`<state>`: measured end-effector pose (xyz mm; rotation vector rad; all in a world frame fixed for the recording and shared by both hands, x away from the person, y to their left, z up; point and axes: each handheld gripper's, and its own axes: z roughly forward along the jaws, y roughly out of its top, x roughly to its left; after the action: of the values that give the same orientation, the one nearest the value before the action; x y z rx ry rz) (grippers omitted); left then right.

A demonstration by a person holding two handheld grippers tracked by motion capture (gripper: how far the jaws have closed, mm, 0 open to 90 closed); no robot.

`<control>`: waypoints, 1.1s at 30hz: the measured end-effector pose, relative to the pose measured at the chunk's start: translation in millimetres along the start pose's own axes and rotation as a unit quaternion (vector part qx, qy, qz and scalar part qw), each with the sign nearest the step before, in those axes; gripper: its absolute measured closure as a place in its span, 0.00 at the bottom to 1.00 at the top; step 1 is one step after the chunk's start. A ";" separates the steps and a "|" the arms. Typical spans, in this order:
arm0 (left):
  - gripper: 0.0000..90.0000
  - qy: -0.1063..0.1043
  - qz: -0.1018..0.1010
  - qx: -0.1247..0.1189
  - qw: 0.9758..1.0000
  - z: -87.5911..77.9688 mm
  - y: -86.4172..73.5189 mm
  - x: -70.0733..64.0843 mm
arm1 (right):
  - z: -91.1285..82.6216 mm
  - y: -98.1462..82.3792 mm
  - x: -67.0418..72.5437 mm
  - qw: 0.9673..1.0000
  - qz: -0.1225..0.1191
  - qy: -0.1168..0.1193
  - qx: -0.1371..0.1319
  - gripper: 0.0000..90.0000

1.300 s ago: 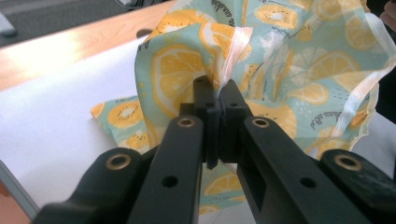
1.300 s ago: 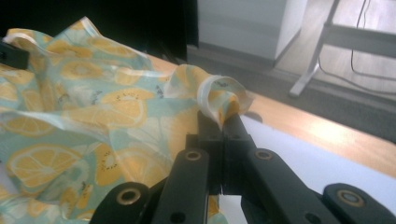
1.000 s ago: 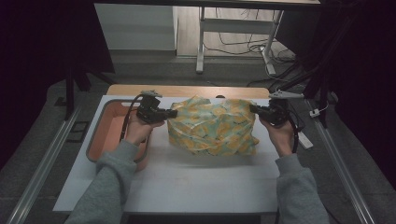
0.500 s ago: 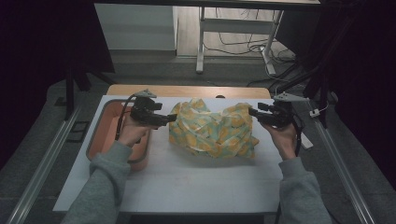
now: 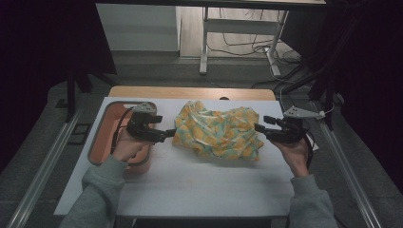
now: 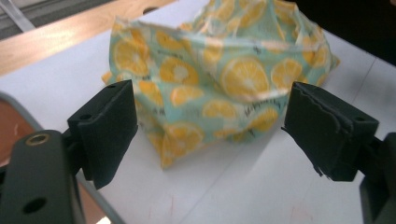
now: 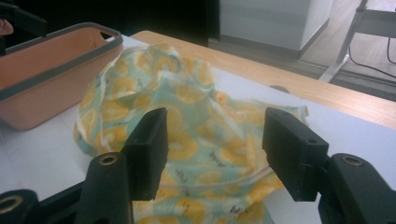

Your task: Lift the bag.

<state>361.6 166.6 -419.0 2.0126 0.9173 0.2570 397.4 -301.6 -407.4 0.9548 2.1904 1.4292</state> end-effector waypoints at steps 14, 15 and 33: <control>0.24 0.018 0.002 0.005 1.000 -20.5 -46.2 -10.2 | -2.5 -36.9 18.8 0.999 -0.026 0.023 0.030 0.46; 0.24 0.022 0.005 0.003 1.000 -21.8 -50.0 -11.6 | -2.7 -39.7 19.8 0.999 -0.026 0.025 0.033 0.46; 0.24 0.032 -0.013 0.019 0.999 -28.1 -78.0 -11.8 | -2.2 -65.1 22.6 0.997 -0.037 0.028 0.054 0.46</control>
<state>299.8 202.6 -462.4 2.0364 0.9946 0.2941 357.7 -304.2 -463.7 0.8694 2.3398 1.3312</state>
